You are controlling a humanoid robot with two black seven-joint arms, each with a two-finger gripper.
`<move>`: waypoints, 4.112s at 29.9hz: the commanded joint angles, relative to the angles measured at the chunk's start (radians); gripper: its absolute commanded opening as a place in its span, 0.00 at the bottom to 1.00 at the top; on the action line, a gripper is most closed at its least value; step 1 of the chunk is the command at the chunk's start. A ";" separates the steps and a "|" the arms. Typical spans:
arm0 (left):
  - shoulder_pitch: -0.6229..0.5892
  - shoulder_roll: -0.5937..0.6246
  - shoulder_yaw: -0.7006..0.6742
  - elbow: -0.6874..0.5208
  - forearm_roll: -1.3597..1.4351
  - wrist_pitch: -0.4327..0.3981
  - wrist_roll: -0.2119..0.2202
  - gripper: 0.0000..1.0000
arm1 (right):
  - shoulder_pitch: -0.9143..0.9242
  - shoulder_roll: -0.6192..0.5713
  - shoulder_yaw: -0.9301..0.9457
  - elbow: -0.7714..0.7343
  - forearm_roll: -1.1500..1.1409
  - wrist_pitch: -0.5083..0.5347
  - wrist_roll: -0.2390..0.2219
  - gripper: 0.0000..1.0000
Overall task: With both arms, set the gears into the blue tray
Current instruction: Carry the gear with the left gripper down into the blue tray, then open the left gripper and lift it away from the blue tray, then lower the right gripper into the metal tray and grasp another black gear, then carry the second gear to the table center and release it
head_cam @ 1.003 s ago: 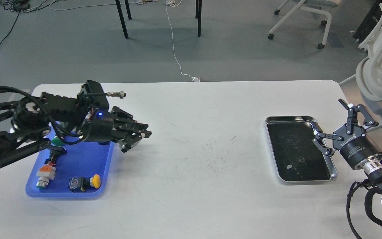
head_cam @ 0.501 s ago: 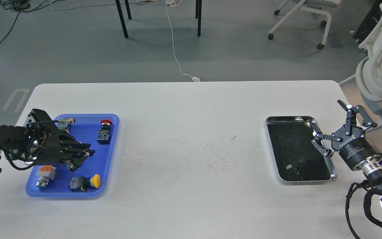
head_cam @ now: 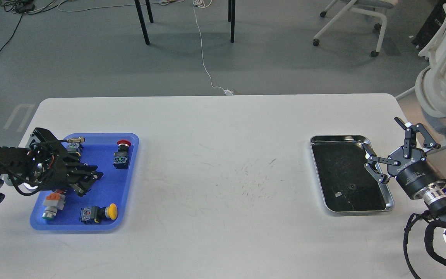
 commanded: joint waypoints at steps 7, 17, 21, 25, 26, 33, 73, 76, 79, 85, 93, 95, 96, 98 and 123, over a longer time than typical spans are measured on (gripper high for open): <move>0.000 0.001 0.000 0.013 -0.002 0.004 0.000 0.46 | 0.000 0.000 -0.001 0.006 0.000 0.000 0.000 0.97; -0.003 0.066 -0.152 -0.090 -0.129 -0.001 0.000 0.89 | 0.000 -0.008 0.005 0.006 0.000 0.002 0.000 0.98; -0.003 0.087 -0.213 -0.176 -0.356 -0.002 0.000 0.91 | 0.000 -0.008 0.003 0.002 0.000 0.003 0.000 0.97; 0.015 0.074 -0.235 -0.266 -0.694 0.007 0.000 0.93 | 0.003 -0.013 -0.006 0.002 -0.008 0.006 0.000 0.98; 0.029 0.061 -0.240 -0.295 -0.802 0.008 0.000 0.93 | 0.005 -0.013 -0.006 0.002 -0.029 0.006 0.000 0.98; 0.218 -0.159 -0.498 -0.344 -1.211 0.070 0.000 0.98 | 0.072 -0.084 -0.012 0.011 -0.389 0.014 0.000 0.98; 0.488 -0.434 -0.870 -0.348 -1.429 -0.039 0.137 0.98 | 1.071 0.049 -1.363 -0.123 -1.522 -0.190 0.000 0.72; 0.488 -0.433 -0.870 -0.346 -1.429 -0.042 0.139 0.98 | 1.059 0.081 -1.365 -0.149 -1.522 -0.190 0.000 0.60; 0.488 -0.428 -0.870 -0.346 -1.429 -0.042 0.139 0.98 | 1.040 0.101 -1.366 -0.172 -1.523 -0.190 0.000 0.59; 0.488 -0.423 -0.870 -0.346 -1.429 -0.042 0.139 0.98 | 1.005 0.103 -1.365 -0.181 -1.522 -0.193 0.000 0.57; 0.488 -0.423 -0.870 -0.346 -1.429 -0.042 0.139 0.98 | 1.002 0.103 -1.366 -0.184 -1.522 -0.204 0.000 0.50; 0.488 -0.423 -0.870 -0.346 -1.429 -0.042 0.139 0.98 | 1.002 0.103 -1.366 -0.182 -1.522 -0.204 0.000 0.43; 0.488 -0.422 -0.870 -0.346 -1.429 -0.042 0.139 0.98 | 1.002 0.103 -1.366 -0.178 -1.522 -0.204 0.000 0.36; 0.491 -0.422 -0.870 -0.346 -1.429 -0.042 0.139 0.98 | 1.002 0.101 -1.366 -0.175 -1.522 -0.204 0.000 0.34; 0.494 -0.422 -0.870 -0.346 -1.429 -0.054 0.139 0.98 | 1.091 0.029 -1.365 -0.091 -1.509 -0.201 0.000 0.21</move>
